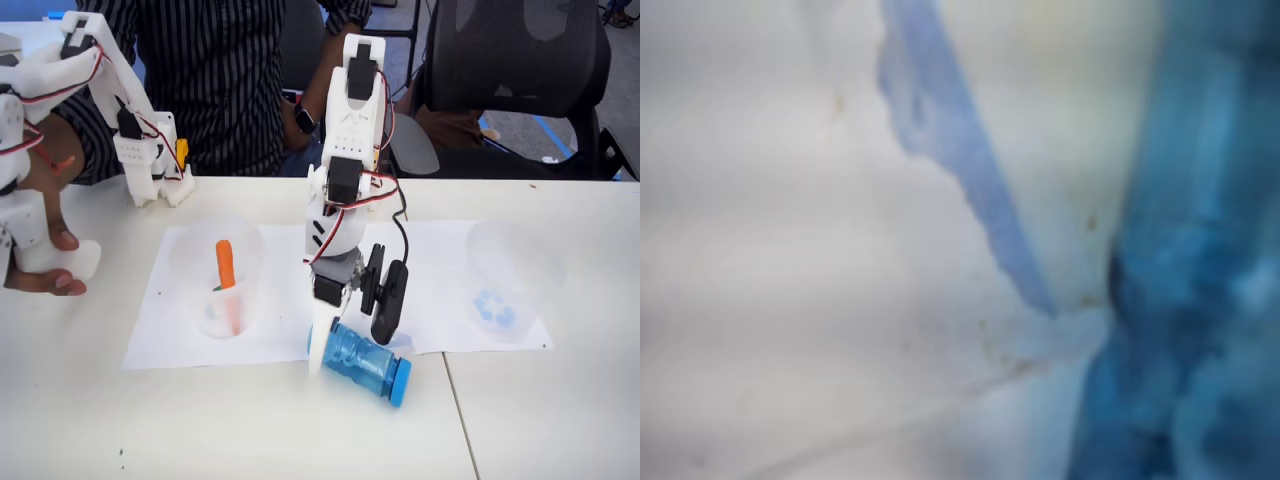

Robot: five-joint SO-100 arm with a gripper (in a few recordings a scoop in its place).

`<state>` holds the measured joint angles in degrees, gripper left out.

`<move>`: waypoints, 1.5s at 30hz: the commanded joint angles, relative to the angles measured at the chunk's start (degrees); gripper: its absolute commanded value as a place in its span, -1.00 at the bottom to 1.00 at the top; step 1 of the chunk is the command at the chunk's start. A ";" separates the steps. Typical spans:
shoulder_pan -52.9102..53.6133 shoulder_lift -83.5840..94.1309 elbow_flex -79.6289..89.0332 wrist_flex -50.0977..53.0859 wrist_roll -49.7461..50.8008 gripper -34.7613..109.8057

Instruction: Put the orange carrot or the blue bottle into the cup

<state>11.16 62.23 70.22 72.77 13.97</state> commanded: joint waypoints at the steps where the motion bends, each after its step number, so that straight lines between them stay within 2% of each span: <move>1: 0.62 3.25 -5.19 -0.44 0.70 0.05; 7: 0.26 3.25 -5.10 -0.44 0.70 -0.19; 12: 0.26 3.25 -5.19 -0.44 0.70 -0.31; 25: 0.18 4.48 -5.62 -0.44 0.70 -0.31; 42: 0.00 19.42 -4.66 -0.09 0.79 -0.31; 45: -0.09 21.88 -5.54 2.81 0.79 -0.30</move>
<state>11.16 70.31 70.31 73.74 13.97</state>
